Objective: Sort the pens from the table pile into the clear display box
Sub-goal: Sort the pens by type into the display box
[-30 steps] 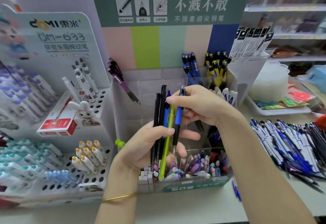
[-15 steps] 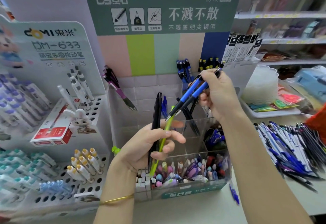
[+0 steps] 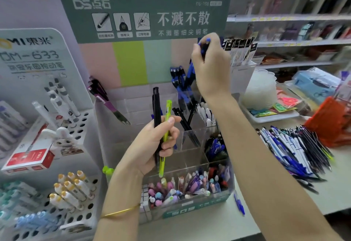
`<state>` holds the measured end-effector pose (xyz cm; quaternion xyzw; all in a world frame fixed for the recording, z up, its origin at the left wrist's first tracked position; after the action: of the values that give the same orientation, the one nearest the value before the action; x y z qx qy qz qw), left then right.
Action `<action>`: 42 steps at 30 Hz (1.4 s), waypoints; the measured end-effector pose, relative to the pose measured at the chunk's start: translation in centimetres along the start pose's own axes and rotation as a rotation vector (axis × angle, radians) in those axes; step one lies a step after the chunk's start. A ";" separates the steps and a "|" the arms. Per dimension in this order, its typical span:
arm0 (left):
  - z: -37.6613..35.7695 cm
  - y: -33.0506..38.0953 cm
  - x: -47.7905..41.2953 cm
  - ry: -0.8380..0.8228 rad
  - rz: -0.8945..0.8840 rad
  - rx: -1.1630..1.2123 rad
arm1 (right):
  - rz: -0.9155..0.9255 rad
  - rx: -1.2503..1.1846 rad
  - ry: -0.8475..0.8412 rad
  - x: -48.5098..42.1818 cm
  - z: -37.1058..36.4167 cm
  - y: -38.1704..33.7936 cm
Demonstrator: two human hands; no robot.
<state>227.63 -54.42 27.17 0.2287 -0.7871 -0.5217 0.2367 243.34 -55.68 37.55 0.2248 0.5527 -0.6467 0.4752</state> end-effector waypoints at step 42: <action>5.3 -2.7 6.5 0.049 0.102 -0.220 | -0.441 -0.622 -0.818 11.0 -2.9 -3.9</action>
<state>219.63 -55.57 23.70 0.1737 -0.7295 -0.5865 0.3061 234.37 -57.29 29.69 -0.3161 0.5221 -0.5717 0.5483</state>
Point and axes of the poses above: each hand's wrist, its own x-axis away from the middle knuckle, its own z-axis out of the back of the hand, y = z × x, the point moved 2 cm from there along -x, towards the middle knuckle, and after that the axes turned 2 degrees about z, right-handed, at the moved point
